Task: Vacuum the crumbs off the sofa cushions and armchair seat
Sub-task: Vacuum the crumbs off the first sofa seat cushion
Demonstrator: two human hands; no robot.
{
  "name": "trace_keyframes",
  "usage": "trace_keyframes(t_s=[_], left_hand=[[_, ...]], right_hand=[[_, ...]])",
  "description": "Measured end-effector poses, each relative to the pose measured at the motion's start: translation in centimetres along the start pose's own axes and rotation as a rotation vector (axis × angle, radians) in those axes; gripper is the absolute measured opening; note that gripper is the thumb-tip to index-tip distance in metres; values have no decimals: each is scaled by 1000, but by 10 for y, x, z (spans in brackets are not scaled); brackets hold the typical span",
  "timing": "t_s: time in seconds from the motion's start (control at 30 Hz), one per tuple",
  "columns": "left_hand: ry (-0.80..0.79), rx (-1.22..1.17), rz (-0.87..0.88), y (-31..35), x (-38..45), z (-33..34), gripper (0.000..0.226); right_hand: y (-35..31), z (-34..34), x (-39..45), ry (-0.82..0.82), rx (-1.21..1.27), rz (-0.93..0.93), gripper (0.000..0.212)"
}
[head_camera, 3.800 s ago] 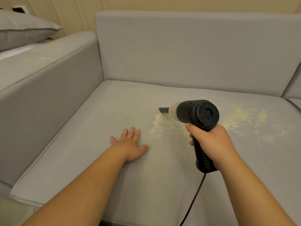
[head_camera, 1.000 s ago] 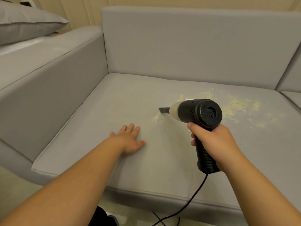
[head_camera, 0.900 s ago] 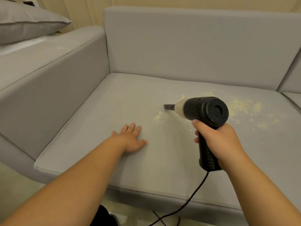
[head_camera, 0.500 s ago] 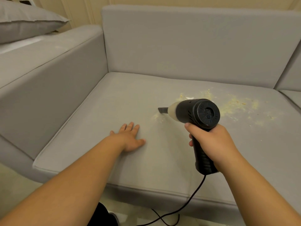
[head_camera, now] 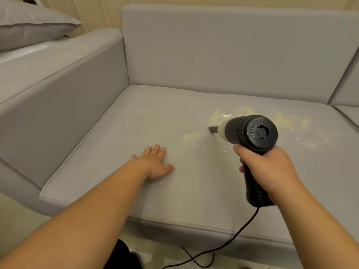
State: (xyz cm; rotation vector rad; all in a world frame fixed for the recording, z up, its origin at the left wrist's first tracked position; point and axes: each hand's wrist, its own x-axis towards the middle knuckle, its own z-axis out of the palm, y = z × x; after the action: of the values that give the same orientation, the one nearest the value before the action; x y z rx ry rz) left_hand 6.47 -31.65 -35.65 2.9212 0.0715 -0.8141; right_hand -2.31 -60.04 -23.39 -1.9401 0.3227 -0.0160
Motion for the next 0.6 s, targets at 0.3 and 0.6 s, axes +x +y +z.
trace_keyframes(t_s=[0.3, 0.6], left_hand=[[9, 9, 6, -2, 0, 1, 88], [12, 15, 8, -3, 2, 1, 89]], right_hand=[[-5, 17, -11, -116, -13, -46, 14], [-7, 9, -17, -93, -35, -60, 16]])
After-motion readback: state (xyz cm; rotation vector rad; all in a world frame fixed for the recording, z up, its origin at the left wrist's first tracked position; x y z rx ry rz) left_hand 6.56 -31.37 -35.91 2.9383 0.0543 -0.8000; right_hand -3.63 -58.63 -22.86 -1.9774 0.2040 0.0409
